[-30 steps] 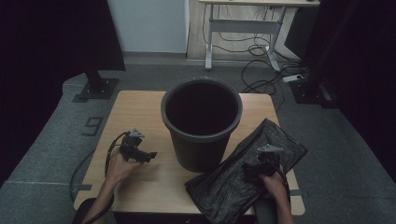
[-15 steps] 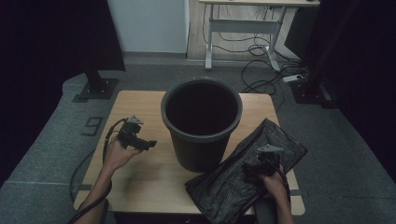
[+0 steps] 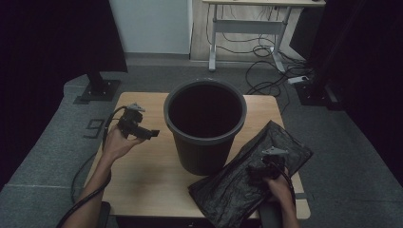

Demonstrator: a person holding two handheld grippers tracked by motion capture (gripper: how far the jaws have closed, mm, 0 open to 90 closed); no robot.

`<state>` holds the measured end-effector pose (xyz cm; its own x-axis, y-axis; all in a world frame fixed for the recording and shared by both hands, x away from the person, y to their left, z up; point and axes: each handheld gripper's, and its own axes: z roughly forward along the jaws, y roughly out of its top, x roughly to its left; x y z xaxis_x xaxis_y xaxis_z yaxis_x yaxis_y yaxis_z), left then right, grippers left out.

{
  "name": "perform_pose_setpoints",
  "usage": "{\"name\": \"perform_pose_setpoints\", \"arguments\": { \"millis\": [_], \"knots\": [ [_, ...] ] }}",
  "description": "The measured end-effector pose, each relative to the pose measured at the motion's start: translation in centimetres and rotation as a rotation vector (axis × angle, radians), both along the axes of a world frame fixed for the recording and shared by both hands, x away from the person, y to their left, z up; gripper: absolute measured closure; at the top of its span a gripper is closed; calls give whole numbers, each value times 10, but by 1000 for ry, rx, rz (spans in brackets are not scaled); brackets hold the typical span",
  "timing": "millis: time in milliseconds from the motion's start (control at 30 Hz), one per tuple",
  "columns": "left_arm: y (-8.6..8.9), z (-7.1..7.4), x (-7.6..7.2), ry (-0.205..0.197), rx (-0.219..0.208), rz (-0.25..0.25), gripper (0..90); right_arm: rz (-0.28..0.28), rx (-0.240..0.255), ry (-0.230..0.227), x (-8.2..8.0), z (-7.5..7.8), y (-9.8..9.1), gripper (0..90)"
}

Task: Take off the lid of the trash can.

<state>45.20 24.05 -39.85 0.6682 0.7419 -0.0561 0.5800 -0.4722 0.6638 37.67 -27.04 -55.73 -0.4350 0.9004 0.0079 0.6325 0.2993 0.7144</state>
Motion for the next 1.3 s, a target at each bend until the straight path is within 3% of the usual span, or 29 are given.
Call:
{"name": "perform_pose_setpoints", "arguments": {
  "millis": [533,867,1133,1300],
  "knots": [
    [-11,62,25,-40,57,-20,10,1,0,0,0,0,0,0],
    [-21,103,39,-58,52,-44,53,0,1,-1,0,0,0,0],
    [-34,129,47,-71,58,-67,110,0,1,-1,0,0,0,0],
    [-45,143,52,-81,37,-93,144,1,1,-1,0,0,0,0]
  ]
}}
